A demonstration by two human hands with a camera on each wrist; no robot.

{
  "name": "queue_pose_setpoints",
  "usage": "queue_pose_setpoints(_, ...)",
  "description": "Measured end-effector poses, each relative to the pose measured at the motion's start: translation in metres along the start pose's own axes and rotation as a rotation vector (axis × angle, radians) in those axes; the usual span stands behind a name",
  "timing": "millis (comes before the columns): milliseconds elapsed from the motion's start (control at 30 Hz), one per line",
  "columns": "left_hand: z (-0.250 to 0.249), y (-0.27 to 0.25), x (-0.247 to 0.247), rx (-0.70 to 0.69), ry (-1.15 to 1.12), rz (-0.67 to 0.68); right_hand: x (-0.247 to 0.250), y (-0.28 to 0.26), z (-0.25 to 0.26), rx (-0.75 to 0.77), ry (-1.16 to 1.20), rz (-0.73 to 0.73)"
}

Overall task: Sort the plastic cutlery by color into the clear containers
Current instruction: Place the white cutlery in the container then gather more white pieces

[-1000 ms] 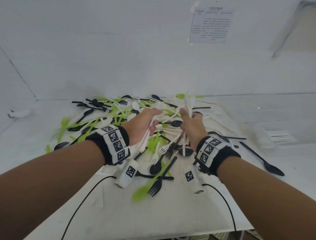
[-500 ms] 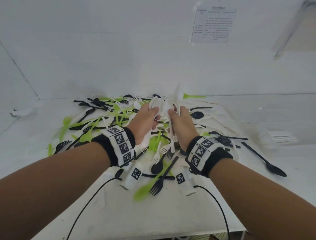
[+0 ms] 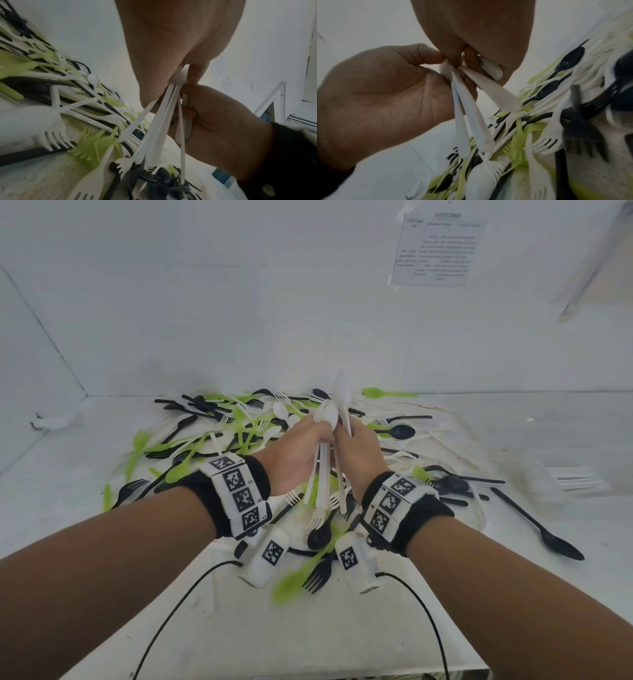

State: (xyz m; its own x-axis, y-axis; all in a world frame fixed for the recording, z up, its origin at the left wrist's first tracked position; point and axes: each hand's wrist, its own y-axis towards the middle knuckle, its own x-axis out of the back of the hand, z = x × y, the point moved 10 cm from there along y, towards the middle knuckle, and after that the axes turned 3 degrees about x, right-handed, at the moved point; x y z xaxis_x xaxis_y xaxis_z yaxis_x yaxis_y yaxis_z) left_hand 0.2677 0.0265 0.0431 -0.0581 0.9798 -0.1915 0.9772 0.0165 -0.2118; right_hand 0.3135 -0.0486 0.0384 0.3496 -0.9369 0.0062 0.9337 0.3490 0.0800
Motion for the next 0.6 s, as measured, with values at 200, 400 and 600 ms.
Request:
queue_pose_setpoints(200, 0.006, -0.003, 0.003, 0.015, 0.031, -0.009, 0.000, 0.001, -0.004, -0.050, 0.037, 0.033)
queue_pose_setpoints(400, 0.006, 0.001, 0.004, 0.006, 0.012, -0.061, 0.005, 0.000, -0.016, -0.126, 0.133, -0.024)
queue_pose_setpoints(600, 0.009, 0.005, -0.001, 0.023, -0.023, -0.028, -0.001, 0.001, -0.012, -0.092, 0.077, -0.087)
